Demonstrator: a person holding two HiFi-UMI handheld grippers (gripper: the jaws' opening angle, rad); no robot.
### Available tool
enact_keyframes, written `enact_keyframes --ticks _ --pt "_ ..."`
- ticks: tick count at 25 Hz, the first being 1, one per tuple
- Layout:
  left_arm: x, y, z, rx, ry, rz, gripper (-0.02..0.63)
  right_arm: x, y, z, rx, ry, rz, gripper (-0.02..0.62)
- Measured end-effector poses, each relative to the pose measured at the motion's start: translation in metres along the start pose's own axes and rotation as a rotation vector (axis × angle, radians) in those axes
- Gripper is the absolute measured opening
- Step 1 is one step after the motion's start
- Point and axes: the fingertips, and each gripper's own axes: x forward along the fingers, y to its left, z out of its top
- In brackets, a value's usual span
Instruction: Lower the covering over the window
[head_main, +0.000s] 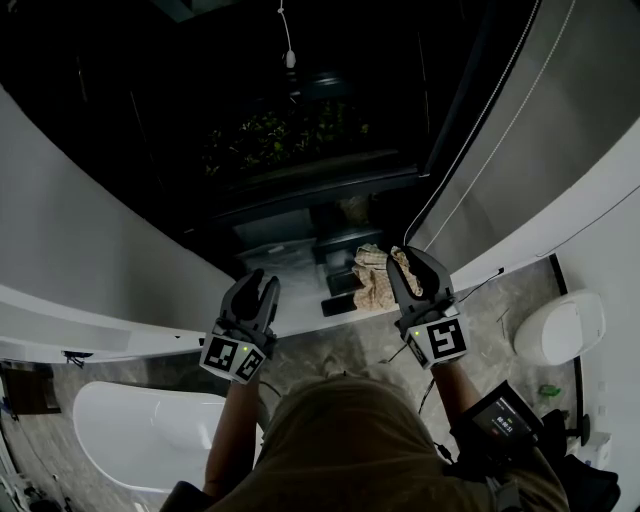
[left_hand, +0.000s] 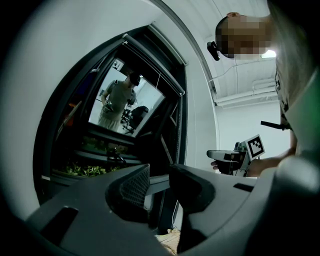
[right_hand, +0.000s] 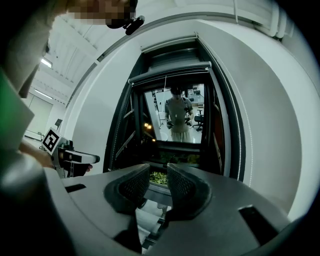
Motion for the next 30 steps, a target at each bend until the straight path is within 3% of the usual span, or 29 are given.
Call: enact_keyframes --ticks 6,16,20,23,30 --pt "-0.004 0.005 0.001 -0.003 -0.004 -0.001 0.114 0.001 0.001 0.003 0.005 -0.016 -0.018 0.11" --pt "-0.016 -0.002 -0.017 -0.043 0.014 -0.021 0.114 -0.012 0.011 -0.01 0.007 0.059 -0.034 0.11" --pt "-0.018 -0.009 -0.031 -0.06 0.024 -0.035 0.114 -0.016 0.015 -0.011 0.015 0.017 -0.042 0.11" --pt "-0.019 -0.015 -0.039 -0.069 0.034 -0.047 0.114 -0.024 0.016 -0.024 0.013 0.083 -0.047 0.11" --pt "-0.016 -0.036 -0.044 -0.045 0.047 -0.06 0.114 -0.041 0.011 -0.029 0.036 0.067 -0.041 0.11"
